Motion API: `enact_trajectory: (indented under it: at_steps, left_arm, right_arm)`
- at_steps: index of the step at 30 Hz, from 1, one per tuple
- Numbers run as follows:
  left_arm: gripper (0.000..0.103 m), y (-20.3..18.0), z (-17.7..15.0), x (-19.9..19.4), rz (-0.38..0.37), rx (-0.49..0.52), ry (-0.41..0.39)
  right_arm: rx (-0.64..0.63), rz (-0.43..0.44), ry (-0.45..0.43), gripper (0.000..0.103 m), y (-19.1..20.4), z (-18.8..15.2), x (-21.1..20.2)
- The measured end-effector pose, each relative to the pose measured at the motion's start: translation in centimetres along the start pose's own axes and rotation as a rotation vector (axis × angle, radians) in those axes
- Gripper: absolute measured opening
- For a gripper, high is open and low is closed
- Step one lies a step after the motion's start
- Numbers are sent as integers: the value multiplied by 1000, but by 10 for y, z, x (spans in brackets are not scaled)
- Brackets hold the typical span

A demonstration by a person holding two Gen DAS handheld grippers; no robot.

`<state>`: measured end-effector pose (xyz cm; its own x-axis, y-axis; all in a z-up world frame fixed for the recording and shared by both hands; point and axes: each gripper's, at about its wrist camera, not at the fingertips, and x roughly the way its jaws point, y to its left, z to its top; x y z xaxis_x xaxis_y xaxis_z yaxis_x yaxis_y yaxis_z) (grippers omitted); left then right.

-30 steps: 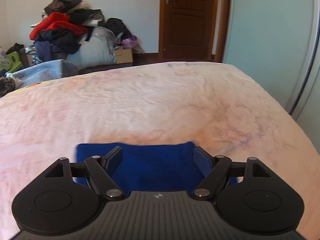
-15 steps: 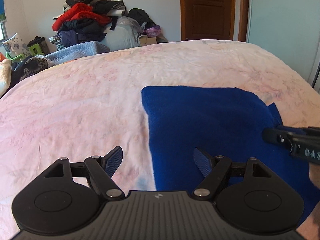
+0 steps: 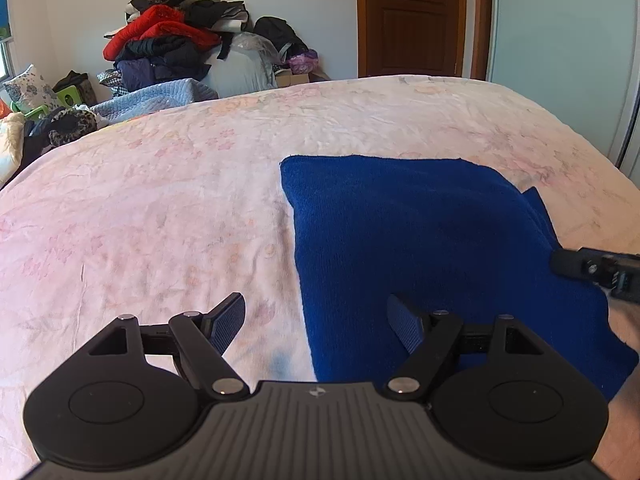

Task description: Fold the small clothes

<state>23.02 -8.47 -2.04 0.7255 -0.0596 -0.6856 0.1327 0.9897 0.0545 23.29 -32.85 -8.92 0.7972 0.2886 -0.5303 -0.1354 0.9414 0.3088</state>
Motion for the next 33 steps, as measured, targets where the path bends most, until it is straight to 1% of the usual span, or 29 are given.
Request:
enact_trajectory:
  at_steps: [2, 3, 4, 5, 8, 10, 12, 13, 15, 16, 17, 18, 19, 20, 21, 22, 23, 25, 27, 29, 31, 32, 33]
  left_arm:
    - [80, 5, -3, -2, -34, -12, 2]
    - [83, 9, -6, -3, -58, -25, 4]
    - [85, 13, -9, -3, -89, -40, 10]
    - [85, 19, -14, -2, -129, -58, 20]
    - [85, 36, -27, 5, -250, -130, 61]
    - [86, 46, -31, 11, -304, -194, 81]
    - [89, 51, -32, 15, -345, -240, 82]
    - [89, 50, -31, 16, -370, -244, 82]
    - [88, 46, -31, 16, -423, -219, 87]
    - [87, 42, -32, 13, -433, -199, 81]
    - [82, 39, -34, 10, -447, -181, 73]
    - [69, 35, -38, 6, -457, -167, 63]
    - [61, 32, -42, 3, -438, -152, 46]
    - [55, 30, -45, 0, -417, -136, 30]
    - [44, 30, -47, -1, -403, -125, 19]
    - [36, 32, -47, -1, -411, -136, 21]
    - [33, 37, -45, 0, -427, -163, 29]
    - [21, 43, -39, 0, -438, -197, 35]
    - [19, 47, -34, -7, -431, -198, 20]
    - [17, 50, -30, -19, -408, -186, -4]
    - [17, 54, -31, -27, -401, -175, -19]
    - [17, 54, -32, -26, -404, -164, -1]
    - [17, 54, -36, -24, -393, -156, 25]
  right_arm:
    - [11, 25, 12, 67, -3, -2, -6]
    - [13, 45, 26, 71, -5, -4, -9]
    - [15, 66, 44, 75, -6, -6, -11]
    - [18, 87, 63, 76, -8, -8, -12]
    - [25, 133, 111, 76, -12, -16, -14]
    - [45, 157, 127, 78, -15, -18, -10]
    - [66, 214, 130, 77, -16, -17, -3]
    - [78, 255, 136, 77, -16, -16, 2]
    - [98, 338, 161, 76, -13, -15, 15]
    - [101, 357, 161, 76, -11, -14, 19]
    - [105, 378, 164, 76, -9, -14, 22]
    - [116, 396, 165, 76, -8, -14, 24]
    - [126, 403, 160, 72, -8, -16, 25]
    - [131, 401, 152, 70, -8, -18, 24]
    - [141, 391, 146, 62, -10, -19, 23]
    - [167, 377, 150, 43, -13, -20, 23]
    - [213, 375, 170, 30, -17, -21, 26]
    - [267, 382, 162, 28, -21, -24, 26]
    - [255, 368, 151, 27, -13, -24, 22]
    - [264, 391, 135, 26, -6, -23, 15]
    - [228, 391, 130, 26, 2, -21, 7]
    - [199, 372, 141, 26, 5, -22, 6]
    - [169, 333, 158, 28, 9, -23, 7]
